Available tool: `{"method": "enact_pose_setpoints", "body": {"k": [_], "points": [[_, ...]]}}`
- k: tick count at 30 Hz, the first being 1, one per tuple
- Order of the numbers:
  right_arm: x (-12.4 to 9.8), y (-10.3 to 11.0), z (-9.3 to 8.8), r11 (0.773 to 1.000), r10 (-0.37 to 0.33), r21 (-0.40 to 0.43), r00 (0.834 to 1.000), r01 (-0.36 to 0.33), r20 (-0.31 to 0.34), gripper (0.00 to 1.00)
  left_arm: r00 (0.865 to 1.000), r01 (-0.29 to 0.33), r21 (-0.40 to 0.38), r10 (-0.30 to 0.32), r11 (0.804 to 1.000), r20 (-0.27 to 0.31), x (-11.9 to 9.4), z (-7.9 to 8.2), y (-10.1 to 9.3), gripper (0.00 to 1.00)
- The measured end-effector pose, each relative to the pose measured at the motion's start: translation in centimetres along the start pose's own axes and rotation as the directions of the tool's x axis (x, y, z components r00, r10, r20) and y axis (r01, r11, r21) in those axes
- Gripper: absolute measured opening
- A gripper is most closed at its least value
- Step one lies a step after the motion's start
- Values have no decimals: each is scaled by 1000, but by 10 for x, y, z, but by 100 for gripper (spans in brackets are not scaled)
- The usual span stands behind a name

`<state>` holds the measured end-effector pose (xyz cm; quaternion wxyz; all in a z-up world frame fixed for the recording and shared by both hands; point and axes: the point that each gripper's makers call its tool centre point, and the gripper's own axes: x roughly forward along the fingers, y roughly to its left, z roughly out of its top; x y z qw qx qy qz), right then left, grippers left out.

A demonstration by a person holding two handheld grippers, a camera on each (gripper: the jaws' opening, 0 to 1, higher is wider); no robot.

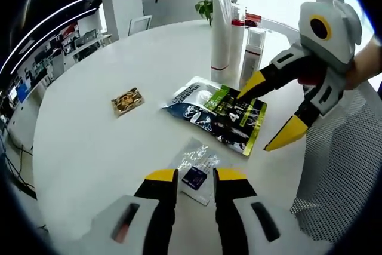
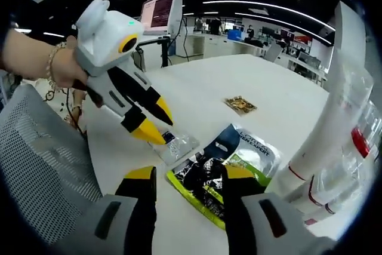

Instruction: Arrange the skincare products in the storage area until every visible bottle or jar stands upright without overlapping.

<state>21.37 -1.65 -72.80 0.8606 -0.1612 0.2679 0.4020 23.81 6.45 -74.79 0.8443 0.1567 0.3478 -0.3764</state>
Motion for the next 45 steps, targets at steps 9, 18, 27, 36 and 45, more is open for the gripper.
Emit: {"method": "enact_pose_setpoints", "body": {"k": [9,18,27,36,45], "points": [[-28,-7,3,999,-37,-3,999,37,34,59,1000,-20,-41,20,999,-1,-12,2,-12,45],[-66,-21,21,992,-127,13,986,126,111,74,1000,-17,-122,20,992,19,-33,17,-22,63],[-105,-46,30,973,-229,71,961,220,158,90,998,-25,-177,34,984,48,-51,23,-27,73],[-127,-67,26,960,-273,116,945,255,178,100,996,-45,-183,58,982,67,-67,21,-26,87],[-146,-82,14,943,-310,184,935,278,174,100,988,-52,-216,81,975,130,-87,28,-31,99]]}}
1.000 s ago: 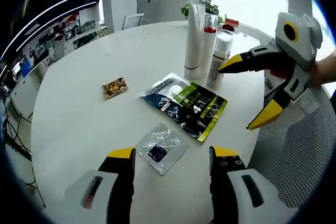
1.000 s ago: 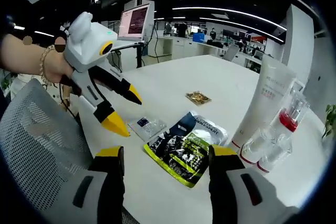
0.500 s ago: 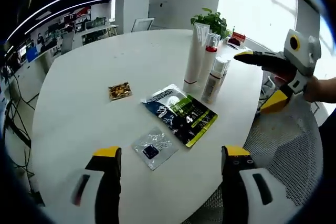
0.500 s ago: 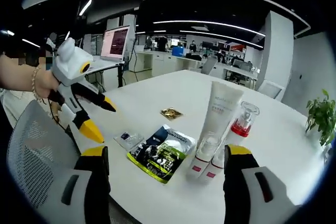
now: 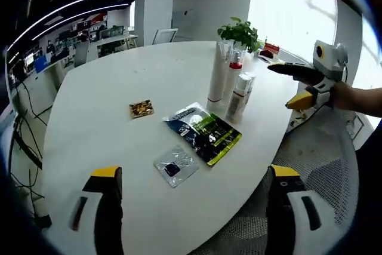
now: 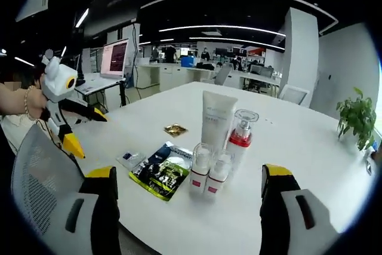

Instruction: Arrange the skincare products in the storage area until every visible bottle or jar stands upright without overlapping.

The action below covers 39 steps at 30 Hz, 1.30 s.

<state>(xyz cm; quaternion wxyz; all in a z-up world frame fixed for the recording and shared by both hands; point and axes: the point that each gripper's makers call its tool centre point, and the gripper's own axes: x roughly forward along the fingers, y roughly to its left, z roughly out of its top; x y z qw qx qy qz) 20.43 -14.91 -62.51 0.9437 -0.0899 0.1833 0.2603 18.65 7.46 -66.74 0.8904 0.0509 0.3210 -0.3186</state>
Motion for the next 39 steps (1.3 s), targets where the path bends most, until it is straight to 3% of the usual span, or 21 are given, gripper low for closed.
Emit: {"method": "enact_pose_setpoints", "body": {"k": [4,6,12,13,21,27,31,37,39], "points": [[-3,-4,-4,1000,1,24,1000,-1,-1,100,996,-30,-44,34,999,82,-13,11,-1,99],[-4,-4,-5,1000,3,28,1000,-3,-6,100,995,-44,-56,49,997,88,-17,10,0,99],[-5,-4,-7,998,10,56,1000,-9,-6,100,993,-86,-86,93,993,74,-21,0,5,99],[-5,-4,-9,998,13,66,1000,-13,-11,100,993,-103,-107,109,989,48,-21,-7,6,99],[-4,1,-11,996,52,80,998,-50,-22,100,991,-130,-107,133,986,19,-18,-6,10,99],[-2,1,-14,994,74,77,997,-71,-37,100,990,-137,-109,140,984,15,-12,-1,9,99],[0,-2,-16,994,80,83,996,-76,-40,100,990,-137,-105,139,985,14,-4,10,6,99],[0,2,-22,991,90,103,995,-85,-52,100,990,-142,-68,143,987,0,8,27,16,97],[0,5,-21,991,94,95,994,-89,-53,100,994,-112,-65,113,992,7,15,34,15,99]]}}
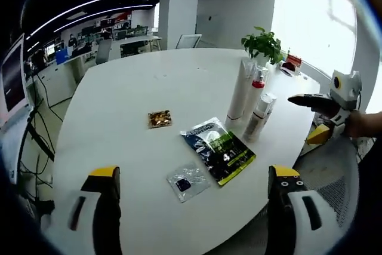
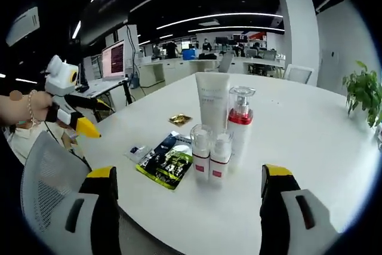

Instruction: Arrange the skincare products in the storage area until every visible bottle or jar stands upright without overlapping.

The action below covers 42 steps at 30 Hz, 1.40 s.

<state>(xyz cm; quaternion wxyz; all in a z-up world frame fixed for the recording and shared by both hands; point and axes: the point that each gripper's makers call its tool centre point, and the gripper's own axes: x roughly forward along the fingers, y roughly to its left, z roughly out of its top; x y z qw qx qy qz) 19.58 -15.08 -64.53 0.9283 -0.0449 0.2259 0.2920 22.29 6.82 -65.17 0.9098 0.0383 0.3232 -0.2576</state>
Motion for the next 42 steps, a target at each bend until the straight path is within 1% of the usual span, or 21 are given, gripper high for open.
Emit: {"method": "enact_pose_setpoints", "body": {"k": [2,4,7,12,15,17,18,19,22,24,27,28,32,33,34,35,37,39,42], "points": [[1,0,-1,1000,7,6,1000,-7,-4,100,1000,5,1,-4,1000,-10,7,2,1,99],[1,-2,-3,1000,4,11,1000,-4,-8,100,999,12,25,-11,1000,-39,17,3,4,99],[0,-3,-2,1000,0,19,1000,0,-3,100,998,21,26,-19,999,-57,28,8,5,98],[0,-5,-4,999,-3,39,1000,4,-4,100,995,23,31,-20,999,-102,54,13,11,98],[2,-5,-6,999,0,40,1000,0,-16,100,994,29,36,-25,999,-108,70,18,15,99],[1,-5,-5,999,-2,38,1000,2,-15,100,992,36,41,-31,999,-119,75,20,16,99],[1,-6,-5,999,-3,36,1000,3,-14,100,990,40,52,-33,998,-136,81,21,19,99],[1,-6,-6,999,-4,35,1000,5,-17,100,990,40,60,-31,997,-139,85,23,21,99],[2,-11,-5,998,-12,55,1000,12,-14,100,984,32,88,-16,996,-179,98,23,32,99],[2,-12,-7,998,-14,66,1000,15,-19,100,983,29,98,-10,995,-185,106,26,38,98],[2,-13,-7,997,-18,71,1000,20,-22,100,979,25,102,-3,994,-203,115,29,43,96],[2,-12,-7,997,-19,73,1000,20,-22,100,978,12,102,9,995,-209,120,30,48,94],[4,-13,-10,997,-17,75,999,19,-32,100,973,-4,104,28,995,-230,135,28,58,91],[4,-13,-10,997,-17,76,999,20,-34,100,970,-6,104,31,995,-243,143,28,62,90],[5,-13,-11,997,-17,78,999,20,-37,100,968,-9,102,34,995,-248,146,28,64,89],[5,-14,-12,997,-17,80,999,20,-38,100,968,-11,103,36,995,-250,147,29,64,87],[4,-14,-12,996,-21,85,999,25,-39,100,964,-25,103,51,994,-260,157,31,71,85],[4,-15,-12,995,-25,93,999,29,-41,100,963,-41,96,65,995,-263,156,29,72,83],[4,-17,-13,994,-29,99,999,33,-42,100,958,-53,84,74,995,-278,167,31,77,79]]}}
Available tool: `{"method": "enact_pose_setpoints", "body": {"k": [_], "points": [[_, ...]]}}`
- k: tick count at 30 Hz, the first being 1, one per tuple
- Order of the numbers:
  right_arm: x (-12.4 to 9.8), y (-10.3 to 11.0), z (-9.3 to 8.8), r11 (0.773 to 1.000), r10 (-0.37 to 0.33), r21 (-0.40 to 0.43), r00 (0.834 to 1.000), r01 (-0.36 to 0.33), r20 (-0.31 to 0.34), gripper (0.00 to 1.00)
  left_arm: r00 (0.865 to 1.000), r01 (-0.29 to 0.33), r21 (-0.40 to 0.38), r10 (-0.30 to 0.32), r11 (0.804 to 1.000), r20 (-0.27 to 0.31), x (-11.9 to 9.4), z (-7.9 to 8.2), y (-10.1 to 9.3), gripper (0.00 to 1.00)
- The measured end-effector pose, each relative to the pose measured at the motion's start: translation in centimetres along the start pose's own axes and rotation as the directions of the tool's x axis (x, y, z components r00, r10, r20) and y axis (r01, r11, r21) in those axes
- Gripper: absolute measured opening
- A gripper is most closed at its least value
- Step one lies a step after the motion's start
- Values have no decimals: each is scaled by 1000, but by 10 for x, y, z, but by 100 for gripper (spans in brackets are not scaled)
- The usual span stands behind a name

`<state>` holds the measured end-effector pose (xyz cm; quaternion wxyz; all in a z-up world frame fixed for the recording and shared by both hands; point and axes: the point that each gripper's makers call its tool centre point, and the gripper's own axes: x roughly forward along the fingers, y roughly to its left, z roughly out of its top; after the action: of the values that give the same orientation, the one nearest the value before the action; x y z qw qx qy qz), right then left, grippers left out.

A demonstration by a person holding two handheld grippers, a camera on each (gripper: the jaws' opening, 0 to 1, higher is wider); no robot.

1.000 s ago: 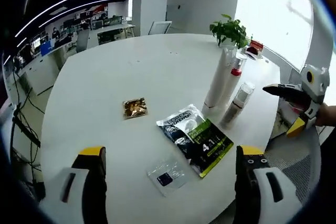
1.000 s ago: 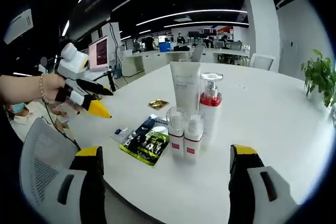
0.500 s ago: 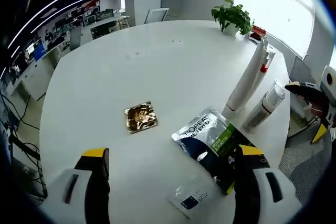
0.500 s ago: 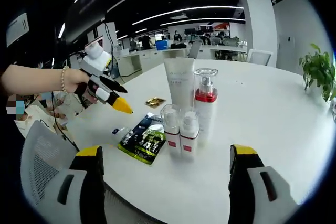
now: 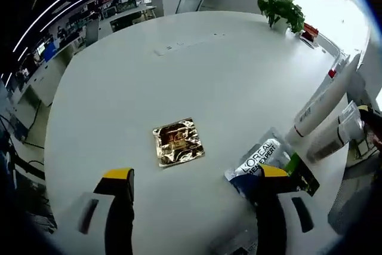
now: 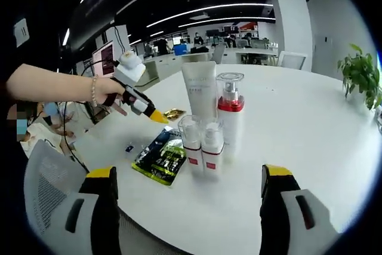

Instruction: Arrange the skincare products in the storage area until every visible bottle or jar stands upright without overlapping.

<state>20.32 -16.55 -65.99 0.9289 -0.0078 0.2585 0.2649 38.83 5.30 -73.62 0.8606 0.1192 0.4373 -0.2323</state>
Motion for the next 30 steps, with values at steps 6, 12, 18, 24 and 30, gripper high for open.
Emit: {"method": "enact_pose_setpoints", "body": {"k": [6,12,18,24,30], "points": [[0,-1,-1,1000,-6,13,1000,6,0,100,999,-35,-23,34,999,-14,13,4,10,72],[0,-4,-1,1000,-14,21,1000,14,-2,96,996,-78,-24,77,997,-34,20,6,20,66],[1,-5,-2,999,-18,27,1000,18,-4,96,995,-80,-36,78,996,-56,30,9,20,63],[1,-7,-3,999,-24,39,1000,24,-5,96,994,-81,-45,78,996,-82,42,7,23,59],[2,-8,-5,999,-29,45,1000,30,-11,96,995,-72,-69,67,995,-78,41,8,20,57]]}}
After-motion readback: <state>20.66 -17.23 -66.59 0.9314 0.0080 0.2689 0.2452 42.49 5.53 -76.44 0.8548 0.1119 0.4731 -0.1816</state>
